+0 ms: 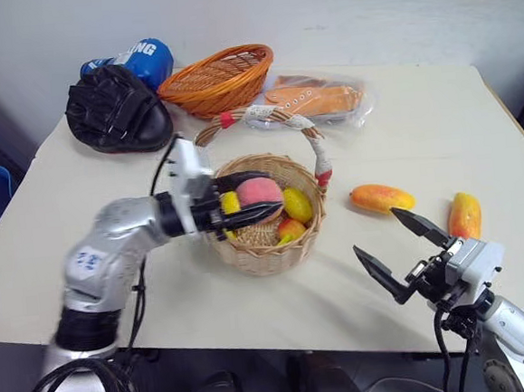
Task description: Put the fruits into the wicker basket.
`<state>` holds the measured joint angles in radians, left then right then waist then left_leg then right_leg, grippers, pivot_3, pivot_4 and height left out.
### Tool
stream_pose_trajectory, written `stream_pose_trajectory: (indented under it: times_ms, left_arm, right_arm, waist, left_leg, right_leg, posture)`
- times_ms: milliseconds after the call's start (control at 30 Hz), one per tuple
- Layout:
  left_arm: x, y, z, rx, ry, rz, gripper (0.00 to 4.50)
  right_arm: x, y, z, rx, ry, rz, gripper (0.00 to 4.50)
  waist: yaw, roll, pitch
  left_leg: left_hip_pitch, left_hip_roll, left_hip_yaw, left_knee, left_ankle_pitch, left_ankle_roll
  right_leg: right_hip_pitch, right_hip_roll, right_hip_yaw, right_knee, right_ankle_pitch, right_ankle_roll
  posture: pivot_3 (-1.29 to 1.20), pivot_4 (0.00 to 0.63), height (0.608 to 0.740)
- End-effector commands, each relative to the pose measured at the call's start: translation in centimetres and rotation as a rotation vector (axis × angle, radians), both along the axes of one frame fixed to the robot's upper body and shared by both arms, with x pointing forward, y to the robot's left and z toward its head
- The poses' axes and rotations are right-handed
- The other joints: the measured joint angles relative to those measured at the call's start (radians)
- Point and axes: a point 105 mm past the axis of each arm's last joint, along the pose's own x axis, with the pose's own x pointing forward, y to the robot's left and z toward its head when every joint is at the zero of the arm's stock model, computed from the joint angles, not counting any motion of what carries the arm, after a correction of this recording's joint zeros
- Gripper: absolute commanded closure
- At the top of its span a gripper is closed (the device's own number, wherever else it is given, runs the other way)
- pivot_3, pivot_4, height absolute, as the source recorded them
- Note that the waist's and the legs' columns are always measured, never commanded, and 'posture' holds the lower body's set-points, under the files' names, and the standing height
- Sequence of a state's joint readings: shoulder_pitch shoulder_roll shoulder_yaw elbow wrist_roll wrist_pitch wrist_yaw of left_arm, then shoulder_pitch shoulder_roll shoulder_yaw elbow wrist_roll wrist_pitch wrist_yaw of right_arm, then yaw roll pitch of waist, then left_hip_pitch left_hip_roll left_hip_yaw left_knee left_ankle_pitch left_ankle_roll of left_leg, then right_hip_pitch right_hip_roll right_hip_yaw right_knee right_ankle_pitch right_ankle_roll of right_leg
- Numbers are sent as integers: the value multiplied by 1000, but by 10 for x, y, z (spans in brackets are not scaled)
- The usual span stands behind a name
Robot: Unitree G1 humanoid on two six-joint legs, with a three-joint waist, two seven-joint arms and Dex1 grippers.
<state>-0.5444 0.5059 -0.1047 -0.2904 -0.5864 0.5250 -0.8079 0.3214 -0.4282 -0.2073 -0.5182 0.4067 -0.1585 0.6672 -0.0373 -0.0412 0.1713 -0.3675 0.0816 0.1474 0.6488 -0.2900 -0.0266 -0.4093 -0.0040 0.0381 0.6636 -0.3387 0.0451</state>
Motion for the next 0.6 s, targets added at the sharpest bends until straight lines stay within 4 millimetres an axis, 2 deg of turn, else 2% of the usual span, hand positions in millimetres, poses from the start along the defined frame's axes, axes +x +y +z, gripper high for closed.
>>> stream_pose_trajectory:
  times_ms: [33,233,300,400,533,600]
  left_arm:
    - [5,-3,3,-13,-64,22,1811]
    - [10,3,2,9,-131,9,14]
    - [5,11,5,4,-143,-19,14]
    - [-13,33,7,23,-154,-97,14]
    - [-32,83,7,114,-13,-101,14]
    - [-38,105,5,170,21,-50,14]
  right_arm:
    - [-11,-11,14,-17,-69,-81,0]
    - [-20,-31,7,-38,-39,-174,0]
    - [-25,-44,3,-53,-27,-220,0]
    - [-35,-66,-4,-78,-3,-292,0]
    - [-56,-95,-26,-130,88,-371,0]
    - [-67,-107,-39,-152,134,-399,0]
  waist:
    - [3,0,0]
    - [5,1,0]
    - [5,1,0]
    - [4,1,0]
    - [0,2,1]
    - [-3,3,2]
  left_leg:
    - [0,0,0,0,0,0]
    - [1,0,0,0,1,1]
    - [0,0,0,0,1,1]
    - [0,0,0,-1,1,0]
    - [1,1,0,-2,0,0]
    - [2,1,0,-3,0,0]
  right_leg:
    - [0,0,0,0,0,0]
    - [1,0,0,0,0,0]
    - [0,0,0,0,0,0]
    - [0,0,0,0,0,0]
    - [0,0,-1,0,-1,-1]
    - [0,-1,-1,0,-2,-2]
  posture:
    - [0,150,740]
    - [0,150,740]
    - [0,150,740]
    - [0,150,740]
    - [0,150,740]
    - [0,150,740]
